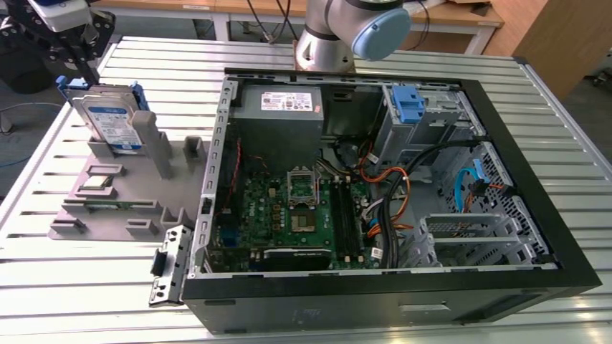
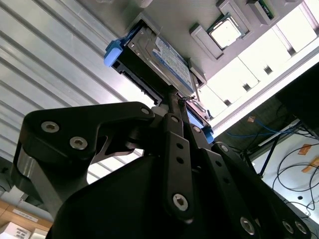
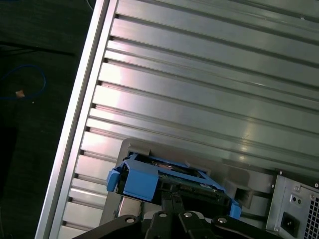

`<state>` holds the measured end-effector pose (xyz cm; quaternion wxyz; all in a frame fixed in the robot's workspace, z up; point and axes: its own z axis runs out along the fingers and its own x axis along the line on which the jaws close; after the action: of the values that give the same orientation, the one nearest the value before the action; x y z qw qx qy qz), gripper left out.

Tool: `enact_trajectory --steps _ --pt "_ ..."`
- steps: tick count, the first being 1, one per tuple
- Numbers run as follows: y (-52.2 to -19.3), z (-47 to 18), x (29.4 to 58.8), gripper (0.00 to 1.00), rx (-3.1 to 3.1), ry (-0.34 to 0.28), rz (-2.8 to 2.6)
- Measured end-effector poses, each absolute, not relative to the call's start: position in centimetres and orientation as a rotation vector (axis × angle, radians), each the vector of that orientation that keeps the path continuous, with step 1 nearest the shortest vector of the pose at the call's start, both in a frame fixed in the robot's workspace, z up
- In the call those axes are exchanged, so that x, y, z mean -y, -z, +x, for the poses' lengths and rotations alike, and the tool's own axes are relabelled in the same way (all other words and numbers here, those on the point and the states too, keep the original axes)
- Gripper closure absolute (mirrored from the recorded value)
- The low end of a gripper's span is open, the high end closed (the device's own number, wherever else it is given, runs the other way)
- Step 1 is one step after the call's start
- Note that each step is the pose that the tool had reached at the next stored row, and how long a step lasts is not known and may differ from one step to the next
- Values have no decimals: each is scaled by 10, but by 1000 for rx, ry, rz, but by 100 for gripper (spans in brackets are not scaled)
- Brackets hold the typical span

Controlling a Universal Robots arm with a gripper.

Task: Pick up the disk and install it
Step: 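Pick up the disk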

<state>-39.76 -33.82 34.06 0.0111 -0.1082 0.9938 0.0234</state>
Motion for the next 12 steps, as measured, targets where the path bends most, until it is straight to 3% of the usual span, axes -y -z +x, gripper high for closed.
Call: enact_trajectory --steps 12 --pt "-341 -398 338 89 -3098 -73 -357"
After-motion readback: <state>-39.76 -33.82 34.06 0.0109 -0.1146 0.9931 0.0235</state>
